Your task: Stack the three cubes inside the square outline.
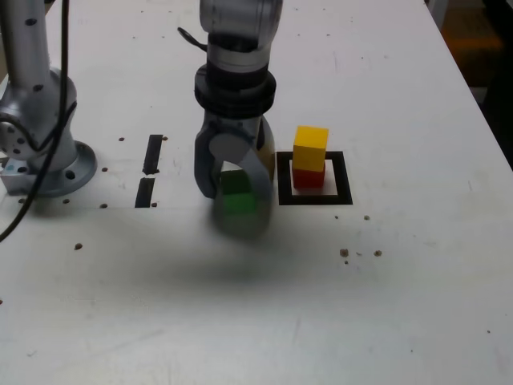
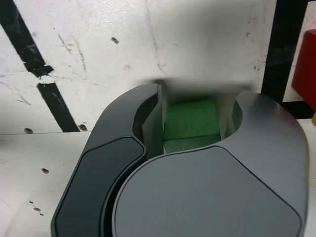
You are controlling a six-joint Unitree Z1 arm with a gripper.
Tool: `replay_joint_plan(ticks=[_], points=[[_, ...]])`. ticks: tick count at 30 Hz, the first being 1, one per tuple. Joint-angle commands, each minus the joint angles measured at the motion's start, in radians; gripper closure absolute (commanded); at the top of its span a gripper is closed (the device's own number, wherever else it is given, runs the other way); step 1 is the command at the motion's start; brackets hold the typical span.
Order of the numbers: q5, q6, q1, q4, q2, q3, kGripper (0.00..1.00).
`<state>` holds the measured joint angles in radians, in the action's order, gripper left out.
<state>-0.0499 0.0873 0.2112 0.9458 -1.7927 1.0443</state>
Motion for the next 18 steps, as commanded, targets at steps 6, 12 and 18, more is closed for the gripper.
replay_joint_plan(ticks=[6, 12, 18], points=[[0.033, 0.024, 0.002, 0.087, 0.046, 0.001, 0.88], [0.081, 0.043, 0.002, 0.196, 0.083, 0.058, 0.88], [0.122, 0.044, 0.002, 0.284, 0.097, 0.135, 0.88]])
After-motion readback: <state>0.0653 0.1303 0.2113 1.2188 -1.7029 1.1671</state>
